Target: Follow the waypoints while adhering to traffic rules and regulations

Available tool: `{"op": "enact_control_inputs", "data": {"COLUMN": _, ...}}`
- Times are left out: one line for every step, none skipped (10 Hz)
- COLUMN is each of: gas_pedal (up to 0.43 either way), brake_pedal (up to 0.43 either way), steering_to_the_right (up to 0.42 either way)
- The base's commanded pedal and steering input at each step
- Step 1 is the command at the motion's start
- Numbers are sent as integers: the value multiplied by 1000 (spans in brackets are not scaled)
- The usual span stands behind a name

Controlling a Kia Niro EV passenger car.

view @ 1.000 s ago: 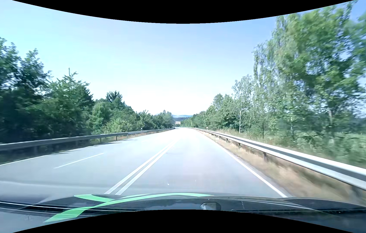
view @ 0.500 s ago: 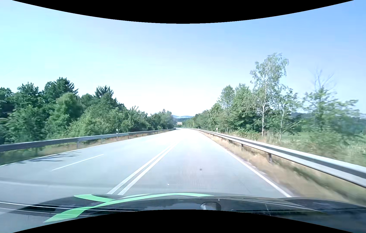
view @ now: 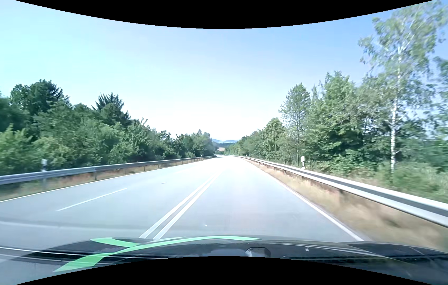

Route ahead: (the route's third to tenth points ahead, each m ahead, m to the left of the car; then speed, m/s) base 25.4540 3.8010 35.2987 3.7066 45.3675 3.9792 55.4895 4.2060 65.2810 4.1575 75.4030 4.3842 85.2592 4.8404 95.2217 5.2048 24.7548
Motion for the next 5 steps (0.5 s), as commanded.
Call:
{"op": "enact_control_inputs", "data": {"gas_pedal": 197, "brake_pedal": 0, "steering_to_the_right": -7}}
{"op": "enact_control_inputs", "data": {"gas_pedal": 197, "brake_pedal": 0, "steering_to_the_right": -7}}
{"op": "enact_control_inputs", "data": {"gas_pedal": 197, "brake_pedal": 0, "steering_to_the_right": -6}}
{"op": "enact_control_inputs", "data": {"gas_pedal": 197, "brake_pedal": 0, "steering_to_the_right": -4}}
{"op": "enact_control_inputs", "data": {"gas_pedal": 189, "brake_pedal": 0, "steering_to_the_right": -2}}
